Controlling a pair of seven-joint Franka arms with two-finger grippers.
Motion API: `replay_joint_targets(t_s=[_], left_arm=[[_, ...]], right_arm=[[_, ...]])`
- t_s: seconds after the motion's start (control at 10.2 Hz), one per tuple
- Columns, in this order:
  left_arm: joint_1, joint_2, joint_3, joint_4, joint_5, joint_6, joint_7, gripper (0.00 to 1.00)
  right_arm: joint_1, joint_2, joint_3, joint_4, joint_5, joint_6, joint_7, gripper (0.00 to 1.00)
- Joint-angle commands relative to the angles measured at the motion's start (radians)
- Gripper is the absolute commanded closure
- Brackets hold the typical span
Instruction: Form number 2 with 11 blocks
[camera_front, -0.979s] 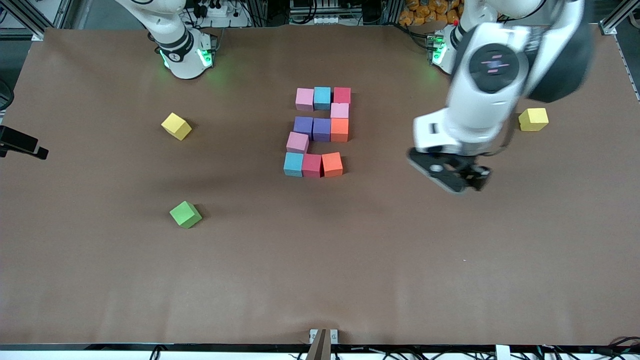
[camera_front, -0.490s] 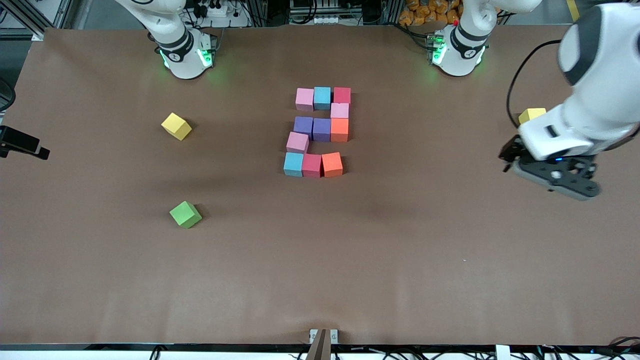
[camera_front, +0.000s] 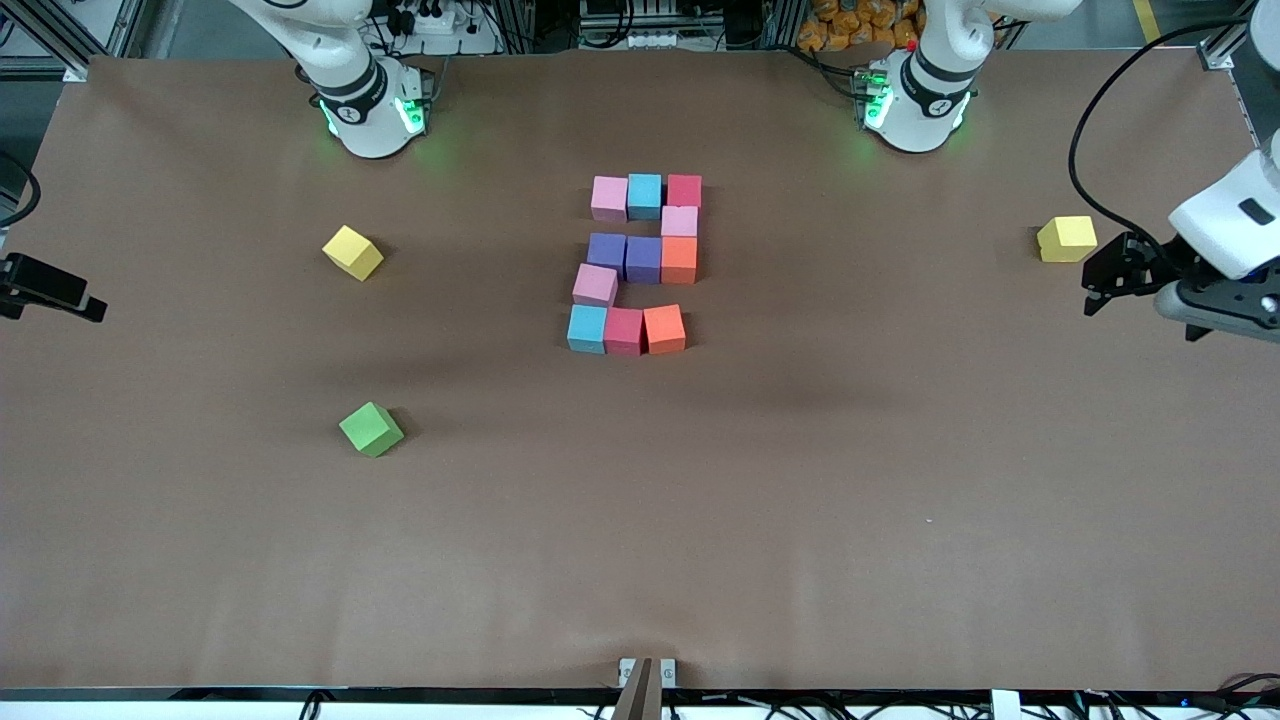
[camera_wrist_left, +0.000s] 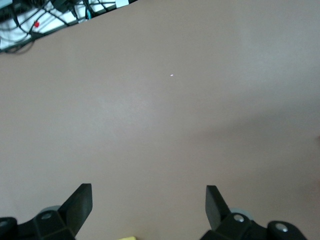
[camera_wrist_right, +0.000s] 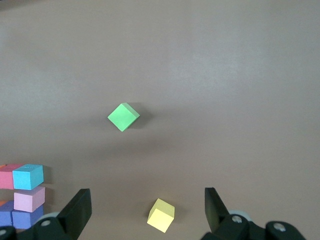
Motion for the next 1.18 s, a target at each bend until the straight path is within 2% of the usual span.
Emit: replay_joint_targets(t_s=[0.0,0.2,0.39,0.49,0.88,1.08], left_arm=[[0.149,-0.033,-0.171,-0.018,-0.015,-0.019,-0.084,0.00],[0.273,-0.034,-0.289,-0.018,-0.015,-0.036,-0.084,0.00],[0.431,-0.053,-0.452,-0.022,-0.016,-0.063,-0.104,0.00],[0.456,-0.056,-0.483,-0.022,-0.016,-0.076,-0.147,0.00],[0.420,-0.115,-0.485,-0.049,-0.016,-0.086,-0.301,0.00],[0.413,-0.134,-0.486,-0.061,-0.016,-0.096,-0.307,0.00]], right_arm=[[0.001,0.008,0.004,0.019,-0.008,-0.006,0.013,0.00],[0.003,0.007,0.004,0.019,-0.013,-0.010,0.007,0.00],[0.003,0.007,0.004,0.019,-0.013,-0.011,0.007,0.00],[0.004,0.007,0.004,0.019,-0.013,-0.011,0.011,0.00],[0.004,0.007,0.004,0.019,-0.013,-0.012,0.010,0.00],[0.004,0.007,0.004,0.017,-0.013,-0.012,0.010,0.00]])
